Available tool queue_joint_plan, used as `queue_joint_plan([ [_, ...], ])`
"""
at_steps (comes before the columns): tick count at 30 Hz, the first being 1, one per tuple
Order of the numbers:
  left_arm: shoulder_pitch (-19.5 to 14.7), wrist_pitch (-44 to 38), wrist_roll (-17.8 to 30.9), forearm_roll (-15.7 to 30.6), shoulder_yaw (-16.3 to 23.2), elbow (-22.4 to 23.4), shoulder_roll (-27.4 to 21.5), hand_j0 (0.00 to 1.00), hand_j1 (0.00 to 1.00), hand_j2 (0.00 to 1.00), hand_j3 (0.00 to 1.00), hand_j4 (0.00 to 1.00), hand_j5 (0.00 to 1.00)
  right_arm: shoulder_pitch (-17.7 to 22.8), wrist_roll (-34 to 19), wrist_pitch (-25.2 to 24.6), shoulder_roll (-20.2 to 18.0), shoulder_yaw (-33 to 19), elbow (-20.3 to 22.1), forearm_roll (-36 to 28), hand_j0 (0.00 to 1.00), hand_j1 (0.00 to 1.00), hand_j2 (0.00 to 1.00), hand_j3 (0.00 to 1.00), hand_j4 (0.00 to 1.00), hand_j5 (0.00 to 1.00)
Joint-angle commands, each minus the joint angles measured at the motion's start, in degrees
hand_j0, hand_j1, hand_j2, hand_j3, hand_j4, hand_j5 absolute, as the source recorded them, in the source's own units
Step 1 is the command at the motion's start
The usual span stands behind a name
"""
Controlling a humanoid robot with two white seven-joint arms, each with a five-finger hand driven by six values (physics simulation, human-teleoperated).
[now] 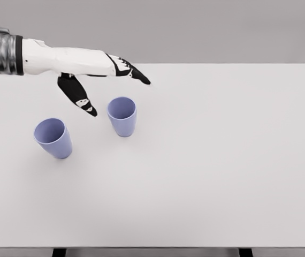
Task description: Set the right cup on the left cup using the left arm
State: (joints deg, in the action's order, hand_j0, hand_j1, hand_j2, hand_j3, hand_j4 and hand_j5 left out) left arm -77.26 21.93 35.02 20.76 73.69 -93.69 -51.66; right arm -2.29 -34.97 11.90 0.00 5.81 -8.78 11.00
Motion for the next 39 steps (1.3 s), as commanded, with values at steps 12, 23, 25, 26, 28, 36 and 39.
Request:
queue_joint_plan([
  [12, 3.43, 0.31, -0.02, 1.39, 1.81, 5.62, 3.32, 1.0, 1.0, 1.0, 1.0, 1.0, 1.0, 0.0, -0.03, 0.06, 0.0, -0.01, -0.01, 0.07, 1.0, 1.0, 1.0, 1.0, 1.0, 1.0],
  [23, 5.01, 0.31, -0.02, -2.21, 2.51, 10.98, 6.75, 1.0, 1.0, 1.0, 1.0, 1.0, 1.0, 0.0, -0.03, 0.06, 0.0, -0.01, -0.01, 0.07, 1.0, 1.0, 1.0, 1.0, 1.0, 1.0],
  [25, 5.36, 0.31, -0.02, -2.48, 2.43, 11.16, 6.75, 1.0, 1.0, 1.0, 1.0, 1.0, 1.0, 0.0, -0.03, 0.06, 0.0, -0.01, -0.01, 0.07, 1.0, 1.0, 1.0, 1.0, 1.0, 1.0],
  [26, 5.36, 0.22, -0.02, -2.48, 2.43, 11.25, 6.75, 1.0, 1.0, 1.0, 1.0, 1.0, 1.0, 0.0, -0.03, 0.06, 0.0, -0.01, -0.01, 0.07, 1.0, 1.0, 1.0, 1.0, 1.0, 1.0],
  [28, 5.36, 0.22, -0.02, -2.56, 2.43, 11.25, 7.19, 1.0, 1.0, 1.0, 1.0, 1.0, 1.0, 0.0, -0.03, 0.06, 0.0, -0.01, -0.01, 0.07, 1.0, 1.0, 1.0, 1.0, 1.0, 1.0],
  [36, 5.36, 0.22, -0.02, -3.18, 2.51, 13.0, 7.54, 1.0, 1.0, 1.0, 1.0, 1.0, 1.0, 0.0, -0.03, 0.06, 0.0, -0.01, -0.01, 0.07, 1.0, 1.0, 1.0, 1.0, 1.0, 1.0],
  [39, 5.36, 0.4, -0.02, -5.29, 2.34, 15.2, 7.54, 1.0, 1.0, 1.0, 1.0, 1.0, 1.0, 0.0, -0.03, 0.06, 0.0, -0.01, -0.01, 0.07, 1.0, 1.0, 1.0, 1.0, 1.0, 1.0],
])
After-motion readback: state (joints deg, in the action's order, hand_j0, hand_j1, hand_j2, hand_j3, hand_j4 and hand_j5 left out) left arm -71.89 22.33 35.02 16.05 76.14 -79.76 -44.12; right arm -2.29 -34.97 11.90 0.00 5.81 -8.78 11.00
